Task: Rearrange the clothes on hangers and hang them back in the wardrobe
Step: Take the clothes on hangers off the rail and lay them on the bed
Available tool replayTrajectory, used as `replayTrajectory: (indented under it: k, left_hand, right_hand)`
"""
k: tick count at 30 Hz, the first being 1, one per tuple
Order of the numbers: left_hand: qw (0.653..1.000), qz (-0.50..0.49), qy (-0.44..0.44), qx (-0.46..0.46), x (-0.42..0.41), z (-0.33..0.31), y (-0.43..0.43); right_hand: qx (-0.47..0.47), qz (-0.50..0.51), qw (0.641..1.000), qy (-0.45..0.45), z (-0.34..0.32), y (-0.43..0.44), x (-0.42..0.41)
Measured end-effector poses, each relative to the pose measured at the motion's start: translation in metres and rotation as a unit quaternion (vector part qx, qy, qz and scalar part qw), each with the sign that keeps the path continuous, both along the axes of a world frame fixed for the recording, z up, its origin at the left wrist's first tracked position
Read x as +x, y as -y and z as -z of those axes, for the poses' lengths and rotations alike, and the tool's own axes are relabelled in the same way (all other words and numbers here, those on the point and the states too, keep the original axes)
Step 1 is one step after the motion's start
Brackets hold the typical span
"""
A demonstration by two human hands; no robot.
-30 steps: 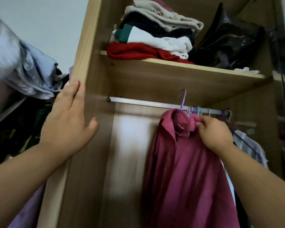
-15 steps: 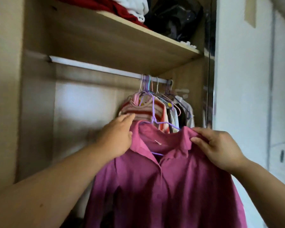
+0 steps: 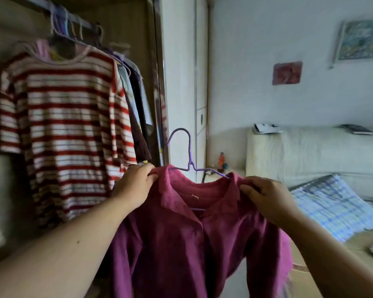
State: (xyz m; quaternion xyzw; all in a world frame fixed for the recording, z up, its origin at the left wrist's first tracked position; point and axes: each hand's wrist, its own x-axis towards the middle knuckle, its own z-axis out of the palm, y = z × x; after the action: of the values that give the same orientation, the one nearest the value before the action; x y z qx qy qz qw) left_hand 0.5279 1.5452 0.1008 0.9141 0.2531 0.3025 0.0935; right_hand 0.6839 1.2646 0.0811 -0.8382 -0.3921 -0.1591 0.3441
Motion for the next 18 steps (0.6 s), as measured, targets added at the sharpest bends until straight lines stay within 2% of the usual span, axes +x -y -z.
replayTrajectory:
  k: [3,8,13,18]
  left_hand:
    - [0.999,0.048,-0.001,0.019,-0.007,0.027,0.037]
    - [0.989,0.133,-0.067,0.025,-0.017,0.06,0.104]
    - [0.966,0.217,-0.134,0.032,-0.016,0.1,0.198]
    - [0.923,0.328,-0.198,0.038,0.002,0.14,0.323]
  right_hand:
    - [-0.033,0.069,0.995,-0.057,0.039,0.051,-0.04]
    - [-0.057,0.144,0.972,-0.176,0.092,0.132,-0.115]
    - [-0.072,0.205,0.921,-0.322,0.144,0.226,-0.177]
    - [-0.032,0.301,0.867,-0.396,0.166,0.349,-0.235]
